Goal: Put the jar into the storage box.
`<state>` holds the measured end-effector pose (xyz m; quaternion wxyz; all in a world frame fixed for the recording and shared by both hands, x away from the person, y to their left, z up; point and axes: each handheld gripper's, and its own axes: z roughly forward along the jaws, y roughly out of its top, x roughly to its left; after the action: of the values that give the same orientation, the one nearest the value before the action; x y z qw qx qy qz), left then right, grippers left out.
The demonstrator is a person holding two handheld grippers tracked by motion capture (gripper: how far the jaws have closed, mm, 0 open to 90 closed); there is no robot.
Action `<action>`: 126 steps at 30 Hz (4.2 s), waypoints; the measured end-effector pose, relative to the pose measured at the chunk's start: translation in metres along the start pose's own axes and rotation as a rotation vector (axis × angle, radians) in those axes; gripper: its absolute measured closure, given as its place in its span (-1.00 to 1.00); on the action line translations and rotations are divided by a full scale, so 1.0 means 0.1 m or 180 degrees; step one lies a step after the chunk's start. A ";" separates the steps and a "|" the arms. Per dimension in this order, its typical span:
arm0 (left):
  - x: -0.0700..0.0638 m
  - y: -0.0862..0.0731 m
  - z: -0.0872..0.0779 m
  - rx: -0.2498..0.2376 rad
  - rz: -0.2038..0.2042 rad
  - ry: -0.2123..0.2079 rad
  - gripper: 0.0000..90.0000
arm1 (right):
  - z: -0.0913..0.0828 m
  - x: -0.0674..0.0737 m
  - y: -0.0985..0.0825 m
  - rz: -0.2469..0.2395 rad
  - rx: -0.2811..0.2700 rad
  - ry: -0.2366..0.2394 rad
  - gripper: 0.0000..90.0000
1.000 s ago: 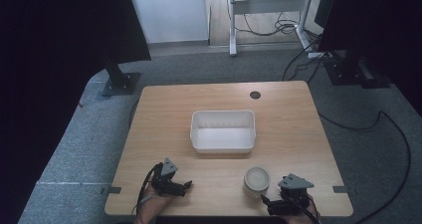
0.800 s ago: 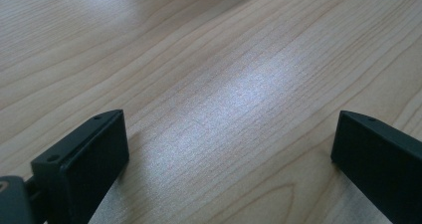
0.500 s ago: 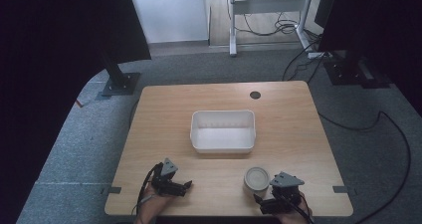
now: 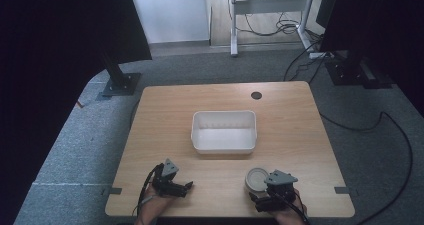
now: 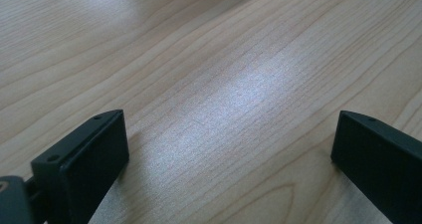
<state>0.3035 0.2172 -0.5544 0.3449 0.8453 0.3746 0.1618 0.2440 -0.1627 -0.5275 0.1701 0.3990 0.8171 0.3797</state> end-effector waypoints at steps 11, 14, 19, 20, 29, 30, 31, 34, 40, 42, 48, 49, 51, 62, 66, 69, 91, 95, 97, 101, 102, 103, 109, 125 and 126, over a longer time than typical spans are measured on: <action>0.00 0.00 0.00 0.0001 0.0000 0.0000 -0.97 | 0.10 0.03 0.07 -0.0005 0.0025 0.0010 -0.93; 0.00 0.00 0.00 0.0001 0.0000 0.0000 -0.97 | 0.13 0.03 0.08 -0.0010 0.0038 0.0006 -0.89; 0.00 0.00 0.00 0.0001 0.0001 0.0000 -0.97 | 0.15 0.03 0.08 -0.0018 0.0067 -0.0008 -0.80; 0.00 0.00 0.00 0.0001 0.0000 0.0000 -0.97 | 0.15 0.03 0.08 -0.0022 0.0069 -0.0016 -0.80; 0.00 0.00 0.00 0.0001 -0.0001 -0.0001 -0.97 | 0.14 0.06 0.10 0.0012 0.0100 -0.0098 -0.79; 0.00 0.00 0.00 0.0000 0.0000 0.0000 -0.97 | 0.14 0.06 0.10 0.0019 0.0091 -0.0112 -0.79; 0.00 0.00 0.00 0.0001 0.0000 -0.0001 -0.97 | 0.13 0.05 0.11 0.0030 0.0078 -0.0117 -0.79; 0.00 0.00 0.00 0.0001 -0.0001 -0.0001 -0.97 | 0.12 0.04 0.13 0.0043 0.0064 -0.0106 -0.79; 0.00 0.00 0.00 0.0000 -0.0001 -0.0001 -0.97 | 0.11 0.04 0.18 0.0026 0.0052 -0.0101 -0.79; 0.00 0.00 0.00 0.0000 0.0000 0.0000 -0.97 | 0.11 0.04 0.20 0.0029 0.0050 -0.0108 -0.79; 0.00 0.00 0.00 0.0000 0.0000 0.0000 -0.97 | 0.12 0.03 0.26 0.0036 0.0058 -0.0111 -0.79; 0.00 0.00 0.00 0.0001 0.0000 0.0000 -0.97 | 0.12 0.03 0.27 0.0033 0.0056 -0.0113 -0.79; 0.00 0.00 0.00 0.0000 -0.0001 -0.0001 -0.97 | 0.12 0.03 0.29 0.0034 0.0055 -0.0116 -0.79; 0.00 0.00 0.00 0.0000 0.0001 -0.0001 -0.97 | 0.16 0.02 0.40 0.0037 0.0056 -0.0101 -0.79; 0.00 0.00 0.00 0.0000 0.0000 0.0000 -0.97 | 0.17 0.02 0.45 0.0032 0.0049 -0.0095 -0.79; 0.00 0.00 0.00 0.0001 0.0001 -0.0001 -0.97 | 0.18 0.02 0.49 0.0029 0.0045 -0.0093 -0.79; 0.00 0.00 0.00 0.0001 0.0001 -0.0001 -0.97 | 0.34 0.00 0.79 0.0013 0.0002 -0.0064 -0.79; 0.00 0.00 0.00 0.0000 0.0001 0.0000 -0.97 | 0.37 0.00 0.81 0.0015 0.0000 -0.0072 -0.79; 0.00 0.00 0.00 0.0001 0.0000 0.0000 -0.97 | 0.40 -0.01 0.83 0.0024 0.0002 -0.0072 -0.79; 0.00 0.00 0.00 0.0005 0.0004 -0.0001 -0.97 | 0.42 -0.01 0.86 0.0031 -0.0006 -0.0070 -0.79; 0.00 0.00 0.00 0.0002 0.0002 -0.0002 -0.97 | 0.43 -0.01 0.87 0.0037 -0.0011 -0.0061 -0.79; 0.00 0.00 0.00 -0.0001 -0.0001 0.0000 -0.97 | 0.43 -0.01 0.89 0.0031 -0.0021 -0.0057 -0.79; 0.00 0.00 0.00 -0.0001 -0.0001 -0.0001 -0.97 | 0.47 0.00 0.97 0.0021 -0.0036 -0.0052 -0.79; 0.00 0.00 0.00 0.0000 0.0005 -0.0001 -0.97 | 0.63 -0.02 1.23 -0.0005 -0.0077 -0.0078 -0.79; 0.00 0.00 0.00 0.0000 0.0006 -0.0001 -0.97 | 0.64 -0.02 1.24 -0.0005 -0.0077 -0.0087 -0.79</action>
<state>0.3036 0.2173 -0.5544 0.3448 0.8457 0.3738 0.1620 0.3472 -0.0849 -0.4758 0.1863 0.4014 0.8104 0.3840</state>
